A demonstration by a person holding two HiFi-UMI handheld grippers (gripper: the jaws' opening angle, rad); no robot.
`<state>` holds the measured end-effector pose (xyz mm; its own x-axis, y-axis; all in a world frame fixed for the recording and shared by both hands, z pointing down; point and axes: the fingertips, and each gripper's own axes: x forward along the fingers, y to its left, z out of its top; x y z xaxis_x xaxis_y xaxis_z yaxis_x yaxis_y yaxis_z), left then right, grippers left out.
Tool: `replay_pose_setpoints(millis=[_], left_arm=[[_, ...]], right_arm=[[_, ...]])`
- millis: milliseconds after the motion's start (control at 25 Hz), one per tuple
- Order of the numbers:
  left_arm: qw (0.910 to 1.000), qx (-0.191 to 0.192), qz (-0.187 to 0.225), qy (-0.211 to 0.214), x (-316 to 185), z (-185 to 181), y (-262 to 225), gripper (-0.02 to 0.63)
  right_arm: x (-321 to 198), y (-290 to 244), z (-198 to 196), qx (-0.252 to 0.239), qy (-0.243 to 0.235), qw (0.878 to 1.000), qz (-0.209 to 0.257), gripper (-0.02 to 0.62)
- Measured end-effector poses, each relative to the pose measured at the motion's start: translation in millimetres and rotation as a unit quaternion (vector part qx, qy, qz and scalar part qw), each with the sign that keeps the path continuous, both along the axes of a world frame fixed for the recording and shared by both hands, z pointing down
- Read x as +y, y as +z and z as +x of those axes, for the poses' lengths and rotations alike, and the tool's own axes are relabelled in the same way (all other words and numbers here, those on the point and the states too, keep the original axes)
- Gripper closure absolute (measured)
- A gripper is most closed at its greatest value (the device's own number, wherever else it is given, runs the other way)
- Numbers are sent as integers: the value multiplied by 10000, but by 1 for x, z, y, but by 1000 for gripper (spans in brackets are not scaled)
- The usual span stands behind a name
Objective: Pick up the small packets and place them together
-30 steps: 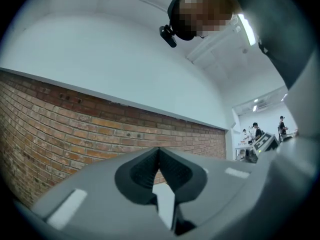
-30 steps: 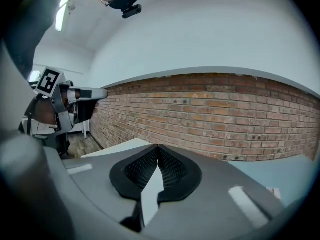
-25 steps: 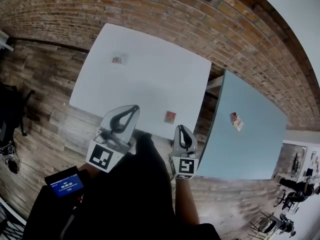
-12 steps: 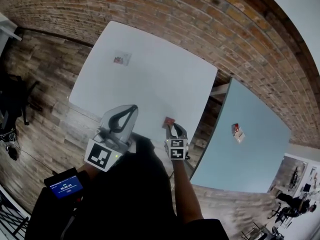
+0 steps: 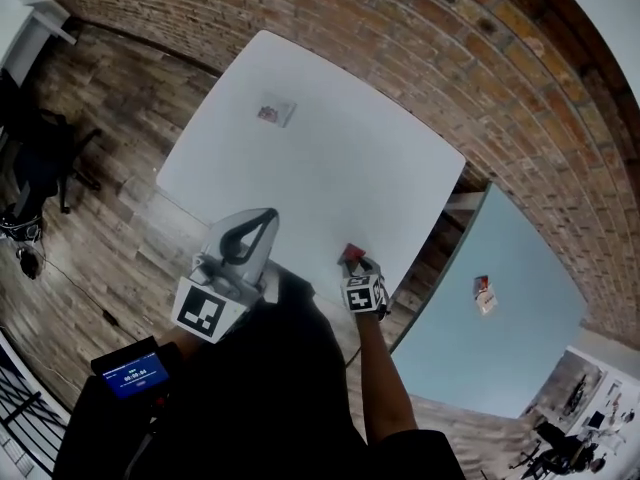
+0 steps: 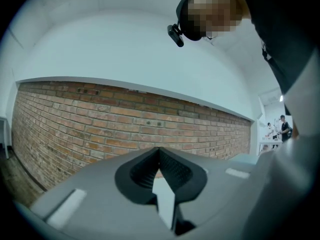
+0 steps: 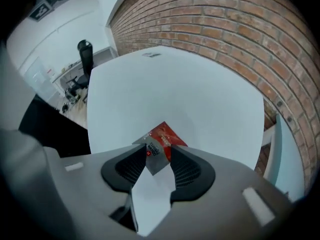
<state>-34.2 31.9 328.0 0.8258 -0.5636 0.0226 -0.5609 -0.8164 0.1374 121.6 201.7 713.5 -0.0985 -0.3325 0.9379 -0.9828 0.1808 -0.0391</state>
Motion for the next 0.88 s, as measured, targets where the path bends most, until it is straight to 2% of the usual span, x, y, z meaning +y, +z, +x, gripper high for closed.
replay_pose_setpoints(millis=[160, 240, 360, 440, 480, 520, 600, 680, 760, 880], left_arm=[[9999, 7, -28, -144, -4, -3, 0, 606], [9999, -11, -24, -161, -4, -4, 0, 606], [9999, -25, -33, -143, -5, -3, 0, 606], [9999, -14, -35, -120, -5, -1, -1, 606], [9999, -10, -39, -109, -5, -1, -1, 606], [9999, -12, -45, -95, -5, 0, -1, 606], [10000, -23, -54, -65, -5, 1, 0, 606], [10000, -12, -51, -42, -6, 3, 0, 606], [10000, 13, -48, -21, -6, 5, -1, 606], [10000, 17, -39, 30, -5, 6, -2, 606]], right_arm=[[1, 3, -1, 144, -884, 9959, -124, 439], [2, 3, -3, 116, -1414, 9897, -166, 439], [2, 4, 2, 377, -2468, 9681, -195, 438], [-4, -1, 11, 680, -2845, 9562, -96, 430], [-8, -7, 14, 730, -2808, 9570, 5, 433], [-12, -13, 16, 667, -2591, 9635, 118, 434], [-18, -23, 15, 294, -1741, 9838, 299, 437], [-20, -26, 13, -151, -743, 9965, 353, 443], [-19, -22, 10, -456, 58, 9986, 279, 443], [-12, -8, 12, -555, 814, 9951, 51, 436]])
